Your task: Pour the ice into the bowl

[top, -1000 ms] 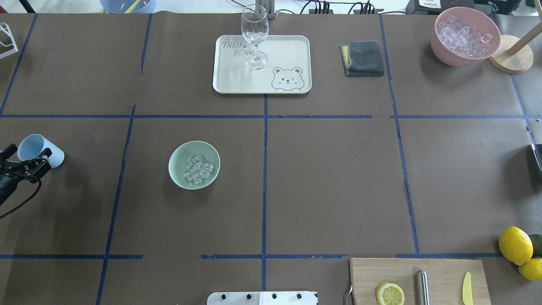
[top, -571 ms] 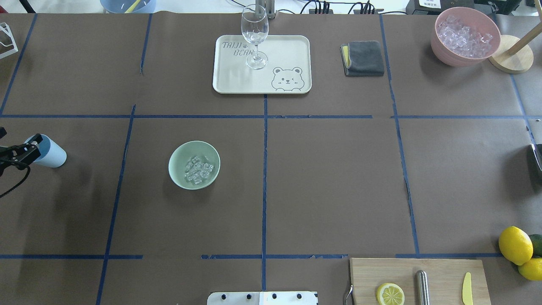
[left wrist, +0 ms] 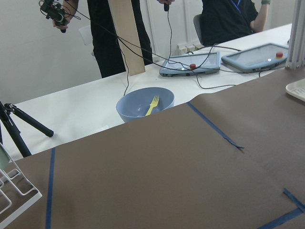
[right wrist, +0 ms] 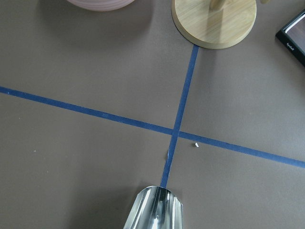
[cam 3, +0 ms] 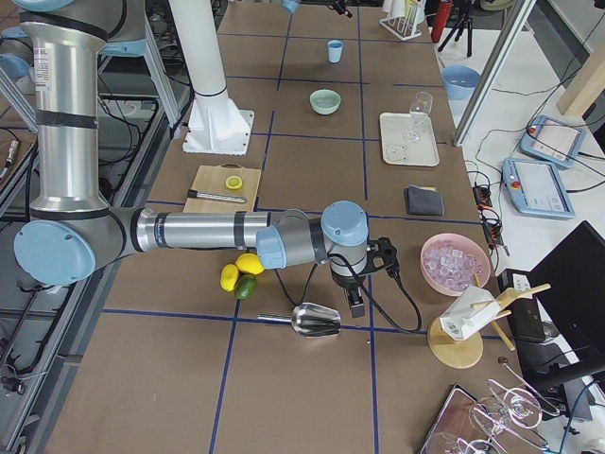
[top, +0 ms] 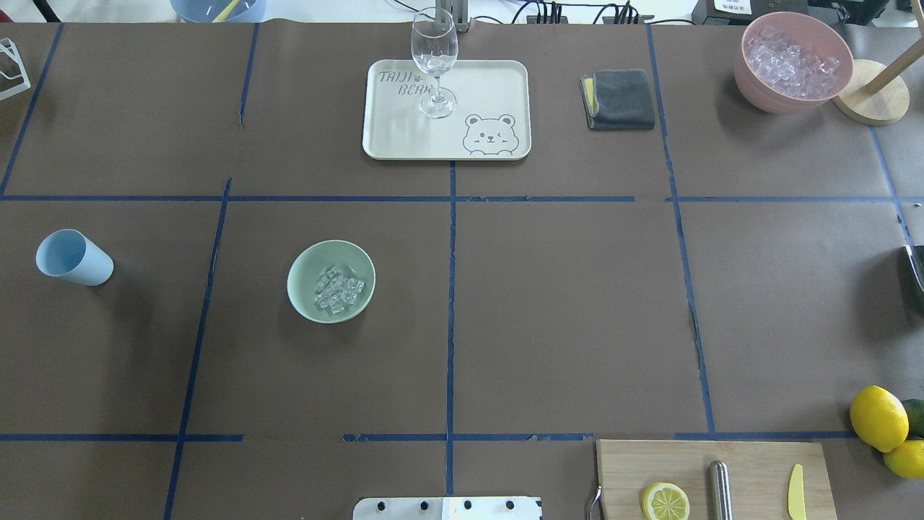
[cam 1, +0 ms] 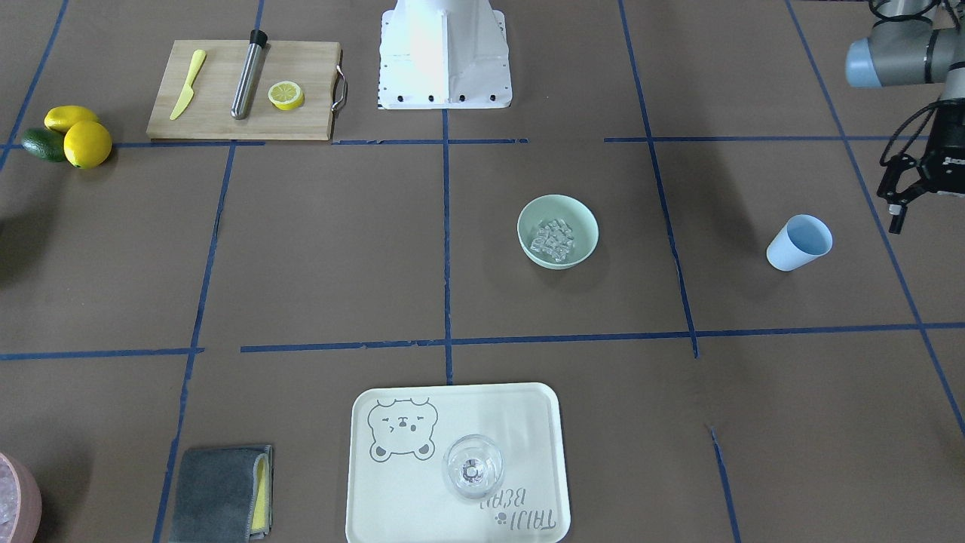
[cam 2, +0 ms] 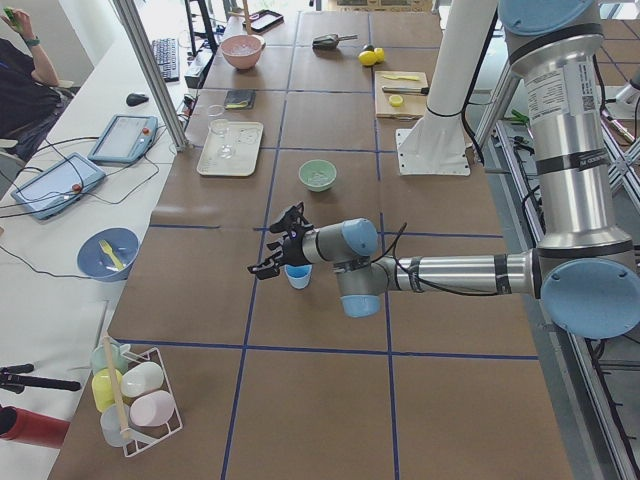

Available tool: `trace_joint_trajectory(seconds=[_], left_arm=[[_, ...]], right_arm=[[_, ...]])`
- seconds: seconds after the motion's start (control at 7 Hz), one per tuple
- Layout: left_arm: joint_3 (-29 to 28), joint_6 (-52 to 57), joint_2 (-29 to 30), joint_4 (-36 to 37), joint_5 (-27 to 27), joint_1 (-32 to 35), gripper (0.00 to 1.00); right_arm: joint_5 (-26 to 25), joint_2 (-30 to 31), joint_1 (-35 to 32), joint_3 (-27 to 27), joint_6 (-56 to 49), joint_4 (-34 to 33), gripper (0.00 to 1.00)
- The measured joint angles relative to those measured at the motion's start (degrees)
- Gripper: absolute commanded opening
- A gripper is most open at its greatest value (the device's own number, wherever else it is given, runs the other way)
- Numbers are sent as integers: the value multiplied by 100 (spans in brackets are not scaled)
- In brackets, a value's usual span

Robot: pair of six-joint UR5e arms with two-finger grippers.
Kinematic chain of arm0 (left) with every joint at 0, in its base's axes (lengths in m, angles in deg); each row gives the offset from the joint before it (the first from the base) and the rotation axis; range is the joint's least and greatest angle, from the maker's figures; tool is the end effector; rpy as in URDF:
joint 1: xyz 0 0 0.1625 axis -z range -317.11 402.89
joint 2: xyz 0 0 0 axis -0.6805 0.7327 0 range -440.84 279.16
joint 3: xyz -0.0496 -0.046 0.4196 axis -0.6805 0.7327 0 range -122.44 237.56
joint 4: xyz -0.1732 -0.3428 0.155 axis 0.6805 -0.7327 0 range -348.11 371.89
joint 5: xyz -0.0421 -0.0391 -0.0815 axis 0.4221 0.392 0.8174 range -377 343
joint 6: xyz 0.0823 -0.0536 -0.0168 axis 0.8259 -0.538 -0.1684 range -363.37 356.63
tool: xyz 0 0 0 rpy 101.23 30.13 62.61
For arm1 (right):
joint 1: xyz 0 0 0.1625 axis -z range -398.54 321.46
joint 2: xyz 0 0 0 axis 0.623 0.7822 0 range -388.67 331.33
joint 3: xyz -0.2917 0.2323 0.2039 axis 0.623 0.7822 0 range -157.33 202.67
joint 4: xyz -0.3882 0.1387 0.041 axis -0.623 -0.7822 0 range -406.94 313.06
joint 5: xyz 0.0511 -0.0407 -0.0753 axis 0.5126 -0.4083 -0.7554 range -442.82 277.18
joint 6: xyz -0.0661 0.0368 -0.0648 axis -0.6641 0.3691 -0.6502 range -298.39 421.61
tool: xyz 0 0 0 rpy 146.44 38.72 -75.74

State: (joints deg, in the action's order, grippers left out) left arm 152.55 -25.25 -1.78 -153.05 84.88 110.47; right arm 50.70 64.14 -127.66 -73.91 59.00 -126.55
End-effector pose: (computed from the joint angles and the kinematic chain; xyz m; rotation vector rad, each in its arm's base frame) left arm 0.0621 -0.4462 0.5623 1.0427 0.6206 0.1329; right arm 0.0573 -0.4858 0.6068 0.2467 -0.7524 -0.1515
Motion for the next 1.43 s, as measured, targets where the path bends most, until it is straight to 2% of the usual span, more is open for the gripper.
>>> trace_joint_trajectory(seconds=[0.14, 0.29, 0.57, 0.71, 0.86, 1.14, 1.43], left_arm=[[234, 736, 260, 1180, 675, 695, 100], [463, 1216, 613, 2568, 987, 1222, 100], [589, 1520, 1472, 5535, 1158, 1814, 100], [527, 1566, 1754, 6619, 1313, 1999, 100], [428, 1592, 1783, 7182, 1758, 2211, 100], [236, 1774, 1392, 7360, 2624, 2382, 100], [216, 2312, 1038, 7407, 2820, 2405, 100]], right_arm=[[6, -39, 3, -76, 135, 6, 100], [14, -96, 19, -131, 282, 52, 100], [29, -159, 170, -174, 436, 517, 100], [32, -194, 321, -180, 489, 817, 100], [33, -300, 552, -212, 725, 1054, 100], [22, -588, 1227, -489, 1656, 1194, 100], [25, -895, 1968, -923, 2705, 1213, 100]])
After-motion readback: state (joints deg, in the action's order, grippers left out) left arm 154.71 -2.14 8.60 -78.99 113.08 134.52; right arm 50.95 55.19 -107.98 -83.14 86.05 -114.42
